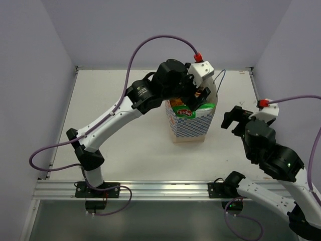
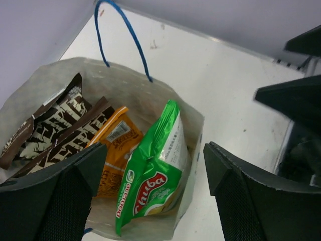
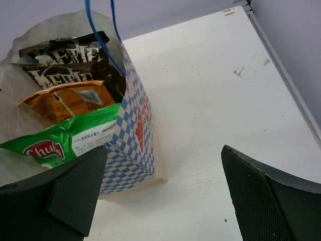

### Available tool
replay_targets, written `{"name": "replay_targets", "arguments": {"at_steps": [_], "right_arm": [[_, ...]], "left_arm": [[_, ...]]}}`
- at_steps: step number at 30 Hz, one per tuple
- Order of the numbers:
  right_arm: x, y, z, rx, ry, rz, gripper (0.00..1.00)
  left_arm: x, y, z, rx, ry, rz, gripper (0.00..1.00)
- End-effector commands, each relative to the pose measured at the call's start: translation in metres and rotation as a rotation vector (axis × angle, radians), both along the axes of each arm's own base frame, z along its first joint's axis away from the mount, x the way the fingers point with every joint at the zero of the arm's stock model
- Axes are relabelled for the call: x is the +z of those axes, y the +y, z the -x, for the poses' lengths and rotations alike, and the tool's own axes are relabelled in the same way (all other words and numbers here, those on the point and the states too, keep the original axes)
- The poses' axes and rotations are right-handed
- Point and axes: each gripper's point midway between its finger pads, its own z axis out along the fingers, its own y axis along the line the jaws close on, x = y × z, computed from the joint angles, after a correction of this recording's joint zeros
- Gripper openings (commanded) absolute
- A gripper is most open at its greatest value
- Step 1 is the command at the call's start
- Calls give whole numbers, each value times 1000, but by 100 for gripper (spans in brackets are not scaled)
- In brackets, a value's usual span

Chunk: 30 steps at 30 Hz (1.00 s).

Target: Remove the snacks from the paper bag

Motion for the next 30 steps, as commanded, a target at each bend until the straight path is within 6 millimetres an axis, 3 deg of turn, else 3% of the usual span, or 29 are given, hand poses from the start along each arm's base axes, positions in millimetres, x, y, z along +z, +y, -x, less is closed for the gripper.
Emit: {"name": "replay_targets", "arguments": {"at_steps": [1,6,10,15,19,26,30], "right_arm": [[4,-28,16,-117,-104,-178,99],[-14,-23,27,-53,-98,-243,99],[-26,-16,29,-22,-50,-249,99],[-32,-11,27,-18,-11,-236,99],[-32,-7,26,-9,-2,-236,99],[-32,-3,26,10,7,-238,99],[-34,-2,27,22,13,-240,99]], "left_arm": [[-24,12,-13,-5,-69,-163,84],[-84,18,-30,8,-37,-341,78],[-109,18,-38,-19,12,-389,74],[-129,14,-29,-88,62,-414,72],[-150,16,-33,-82,74,-465,72],[-159,11,-27,-139,99,-475,74],[-132,15,-23,-160,70,-423,80]]}}
